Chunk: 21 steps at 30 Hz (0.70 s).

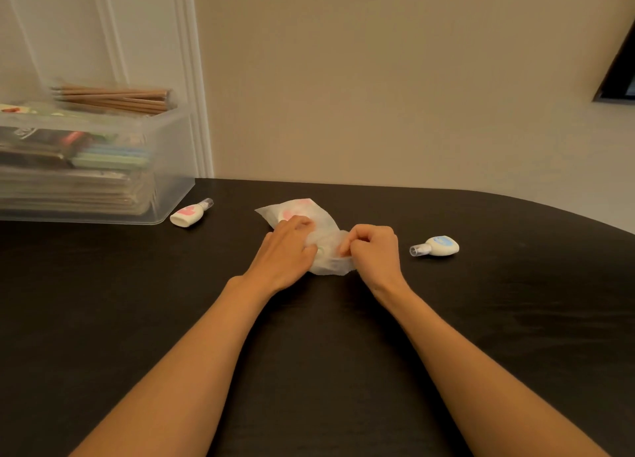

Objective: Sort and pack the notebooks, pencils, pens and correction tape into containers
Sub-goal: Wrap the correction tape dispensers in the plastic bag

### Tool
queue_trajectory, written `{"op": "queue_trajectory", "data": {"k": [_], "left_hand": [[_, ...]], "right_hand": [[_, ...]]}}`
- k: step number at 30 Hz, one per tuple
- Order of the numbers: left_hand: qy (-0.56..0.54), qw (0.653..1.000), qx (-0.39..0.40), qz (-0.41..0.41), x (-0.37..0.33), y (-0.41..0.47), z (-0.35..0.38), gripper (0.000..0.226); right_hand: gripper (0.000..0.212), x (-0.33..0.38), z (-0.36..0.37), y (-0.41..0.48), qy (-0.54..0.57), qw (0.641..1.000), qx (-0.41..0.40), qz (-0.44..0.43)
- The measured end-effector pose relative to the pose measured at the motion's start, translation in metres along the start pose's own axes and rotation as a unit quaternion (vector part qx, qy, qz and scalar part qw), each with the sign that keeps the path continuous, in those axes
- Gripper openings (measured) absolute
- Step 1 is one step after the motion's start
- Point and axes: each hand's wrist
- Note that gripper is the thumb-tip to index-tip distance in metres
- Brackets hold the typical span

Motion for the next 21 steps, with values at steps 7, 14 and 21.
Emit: {"op": "queue_trajectory", "data": {"k": [7, 14, 21], "left_hand": [[0.037, 0.999, 0.021, -0.020, -0.004, -0.006, -0.002, 0.055], [0.043, 0.998, -0.004, -0.037, -0.002, 0.003, 0.000, 0.051], [-0.023, 0.994, -0.073, -0.081, -0.012, -0.004, 0.008, 0.063]], "right_hand": [[0.037, 0.000, 0.007, 0.001, -0.048, 0.999, 0.003, 0.002], [0.028, -0.001, -0.004, 0.001, -0.018, 0.999, -0.020, 0.029], [0.045, -0.041, -0.070, 0.011, -0.382, 0.915, -0.052, 0.122]]}}
Point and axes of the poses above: each hand's wrist, its own y-axis towards the middle knuckle, its own z-axis out of the palm, x = y × z, and after that the axes turned 2 degrees about y, right-handed
